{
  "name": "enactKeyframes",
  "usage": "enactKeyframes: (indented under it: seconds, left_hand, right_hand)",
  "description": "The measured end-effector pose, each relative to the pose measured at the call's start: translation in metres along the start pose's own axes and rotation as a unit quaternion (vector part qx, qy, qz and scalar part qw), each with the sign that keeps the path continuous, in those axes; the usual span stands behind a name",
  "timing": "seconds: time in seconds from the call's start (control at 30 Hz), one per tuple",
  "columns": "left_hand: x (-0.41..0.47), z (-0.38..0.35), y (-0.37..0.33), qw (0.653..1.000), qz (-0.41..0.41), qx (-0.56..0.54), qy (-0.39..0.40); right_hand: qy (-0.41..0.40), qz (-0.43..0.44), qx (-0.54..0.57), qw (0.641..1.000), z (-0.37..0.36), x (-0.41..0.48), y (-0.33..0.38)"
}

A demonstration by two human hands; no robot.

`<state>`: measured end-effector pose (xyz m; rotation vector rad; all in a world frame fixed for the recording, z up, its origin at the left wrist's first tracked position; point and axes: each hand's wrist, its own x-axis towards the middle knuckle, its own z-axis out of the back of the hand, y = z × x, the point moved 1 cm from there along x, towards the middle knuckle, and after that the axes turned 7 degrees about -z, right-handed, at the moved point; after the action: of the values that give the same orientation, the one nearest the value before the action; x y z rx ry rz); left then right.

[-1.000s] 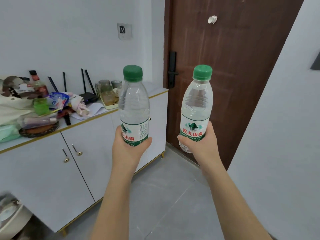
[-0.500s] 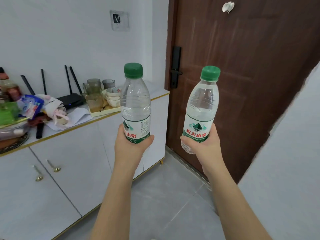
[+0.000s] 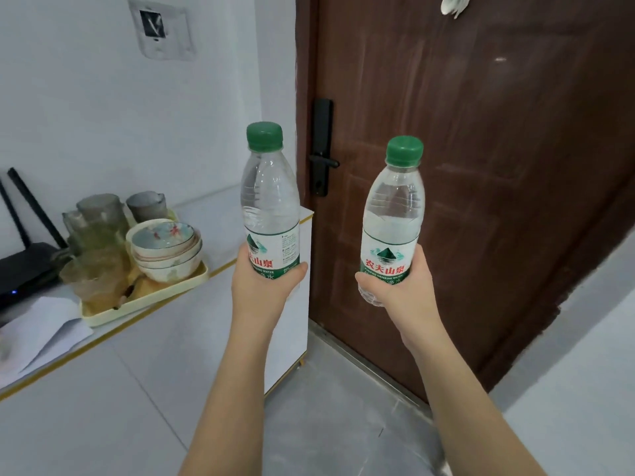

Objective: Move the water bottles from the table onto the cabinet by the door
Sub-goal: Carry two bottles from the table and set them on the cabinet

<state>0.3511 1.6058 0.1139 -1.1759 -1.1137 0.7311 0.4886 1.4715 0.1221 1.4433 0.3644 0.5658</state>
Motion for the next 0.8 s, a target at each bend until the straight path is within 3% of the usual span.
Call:
enactKeyframes:
  seconds: [0.3, 0.8]
  left_hand:
    - [0.08, -0.014, 0.053, 0.997, 0.042, 0.054, -0.025]
    - [0.256, -0.085, 0.135, 0.977, 0.062, 0.112, -0.172]
  right_hand:
    - [0.047, -0.029, 0.011, 0.998, -0.057, 0.101, -0.023]
    - [0.188, -0.007, -0.015, 0.982, -0.165, 0.358, -0.091]
